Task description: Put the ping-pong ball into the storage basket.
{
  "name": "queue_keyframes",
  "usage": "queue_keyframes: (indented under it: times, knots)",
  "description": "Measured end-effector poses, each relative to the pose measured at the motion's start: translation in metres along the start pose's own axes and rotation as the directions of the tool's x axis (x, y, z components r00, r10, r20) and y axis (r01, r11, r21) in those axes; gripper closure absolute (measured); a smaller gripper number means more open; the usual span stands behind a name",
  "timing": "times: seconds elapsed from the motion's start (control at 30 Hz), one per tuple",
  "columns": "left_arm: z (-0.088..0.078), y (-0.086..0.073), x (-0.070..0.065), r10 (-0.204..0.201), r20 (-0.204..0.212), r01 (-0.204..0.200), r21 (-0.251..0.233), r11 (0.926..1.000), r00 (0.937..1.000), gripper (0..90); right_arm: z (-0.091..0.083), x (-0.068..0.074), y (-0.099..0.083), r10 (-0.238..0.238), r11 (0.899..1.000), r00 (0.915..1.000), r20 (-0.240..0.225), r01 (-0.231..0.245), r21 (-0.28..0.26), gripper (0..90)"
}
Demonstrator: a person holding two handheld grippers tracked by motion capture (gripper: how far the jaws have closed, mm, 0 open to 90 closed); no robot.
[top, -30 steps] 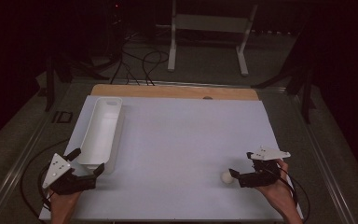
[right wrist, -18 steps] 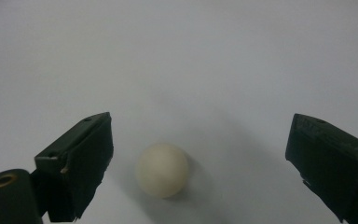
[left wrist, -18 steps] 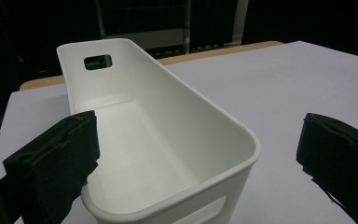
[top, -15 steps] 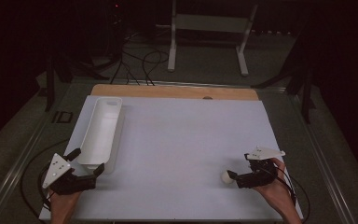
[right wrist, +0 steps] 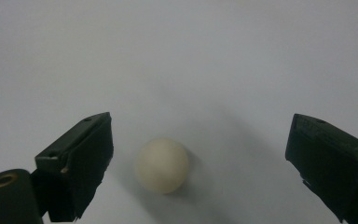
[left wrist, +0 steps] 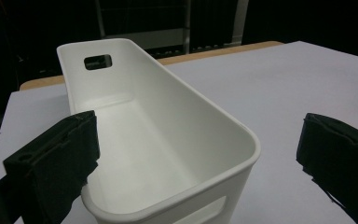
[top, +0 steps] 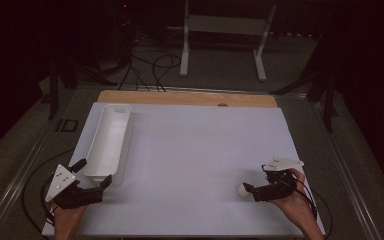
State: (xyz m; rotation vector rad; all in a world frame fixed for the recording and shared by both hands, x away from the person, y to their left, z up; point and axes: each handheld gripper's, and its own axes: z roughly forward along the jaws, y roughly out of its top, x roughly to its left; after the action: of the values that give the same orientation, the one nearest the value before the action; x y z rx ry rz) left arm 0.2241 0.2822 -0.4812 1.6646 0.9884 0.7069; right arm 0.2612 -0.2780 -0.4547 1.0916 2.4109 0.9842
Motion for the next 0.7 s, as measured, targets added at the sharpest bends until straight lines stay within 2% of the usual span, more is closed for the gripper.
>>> queue_keyframes:
  times: [0.7]
  knots:
    - [-0.0008, 0.0, 0.0004, -0.003, -0.002, 0.003, -0.004, 1.0, 1.0, 0.0, 0.001, 0.0032, 0.0033, -0.016, 1.0, 0.9997, -0.021, 0.016, 0.004, 7.2]
